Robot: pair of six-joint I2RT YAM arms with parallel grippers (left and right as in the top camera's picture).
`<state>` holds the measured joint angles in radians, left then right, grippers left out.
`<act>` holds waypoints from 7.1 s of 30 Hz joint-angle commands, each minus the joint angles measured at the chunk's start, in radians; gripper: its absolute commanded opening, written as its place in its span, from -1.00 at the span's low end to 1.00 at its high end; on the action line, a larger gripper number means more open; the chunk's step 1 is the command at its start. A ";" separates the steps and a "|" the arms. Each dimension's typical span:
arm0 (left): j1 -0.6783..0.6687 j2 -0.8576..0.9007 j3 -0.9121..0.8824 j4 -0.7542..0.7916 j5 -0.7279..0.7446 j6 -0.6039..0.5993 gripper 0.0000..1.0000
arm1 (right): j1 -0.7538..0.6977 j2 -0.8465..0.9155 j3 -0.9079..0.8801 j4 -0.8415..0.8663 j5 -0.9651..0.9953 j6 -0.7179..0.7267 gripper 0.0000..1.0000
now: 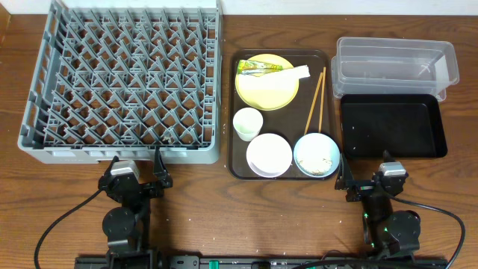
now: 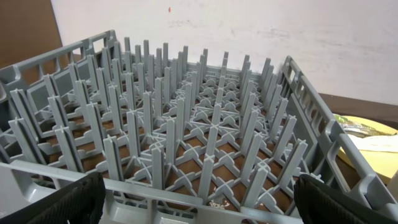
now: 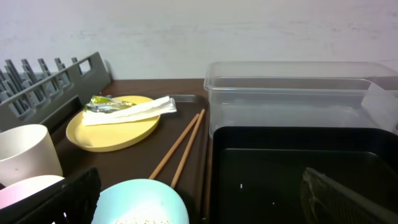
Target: Sort waste into correct bins and load items into the dishwasher
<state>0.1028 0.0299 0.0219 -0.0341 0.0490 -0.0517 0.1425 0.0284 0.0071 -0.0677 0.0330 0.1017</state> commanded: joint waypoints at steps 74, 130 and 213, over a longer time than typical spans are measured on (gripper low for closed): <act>-0.003 0.113 0.282 -0.207 0.023 0.006 0.96 | 0.011 -0.008 0.085 0.209 -0.068 -0.029 0.98; -0.003 1.102 1.134 -0.807 0.146 0.002 0.96 | 0.204 2.194 1.997 -0.644 -0.299 -0.769 0.94; -0.003 1.139 1.134 -0.807 0.146 0.002 0.96 | -0.250 1.971 1.713 -0.391 0.200 0.730 0.58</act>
<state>0.1028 1.1660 1.1416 -0.8398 0.1852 -0.0517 -0.1032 2.0678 1.7191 -0.4702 0.2817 1.0607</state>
